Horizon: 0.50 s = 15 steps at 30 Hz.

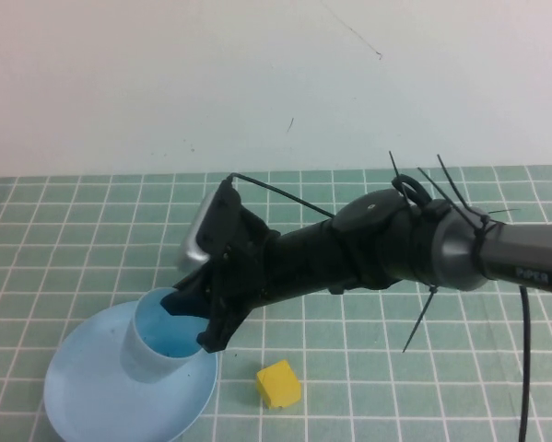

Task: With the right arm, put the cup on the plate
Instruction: Place the cup on the plate

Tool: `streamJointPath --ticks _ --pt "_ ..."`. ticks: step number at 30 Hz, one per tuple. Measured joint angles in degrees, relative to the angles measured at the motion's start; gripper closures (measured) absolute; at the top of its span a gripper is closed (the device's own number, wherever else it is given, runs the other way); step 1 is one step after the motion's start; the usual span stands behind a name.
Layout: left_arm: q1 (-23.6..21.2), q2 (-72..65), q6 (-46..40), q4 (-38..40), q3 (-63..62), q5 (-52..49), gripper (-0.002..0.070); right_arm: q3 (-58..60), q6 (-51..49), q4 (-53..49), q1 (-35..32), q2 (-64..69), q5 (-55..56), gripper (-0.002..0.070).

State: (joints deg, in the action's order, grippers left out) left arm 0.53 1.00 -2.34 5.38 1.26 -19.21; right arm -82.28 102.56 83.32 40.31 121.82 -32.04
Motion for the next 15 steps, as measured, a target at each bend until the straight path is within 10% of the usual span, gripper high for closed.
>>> streamJointPath --ticks 15 --pt "0.0 0.0 -0.13 0.0 0.0 0.0 0.0678 -4.69 -5.23 -11.52 2.42 2.75 4.41 0.0647"
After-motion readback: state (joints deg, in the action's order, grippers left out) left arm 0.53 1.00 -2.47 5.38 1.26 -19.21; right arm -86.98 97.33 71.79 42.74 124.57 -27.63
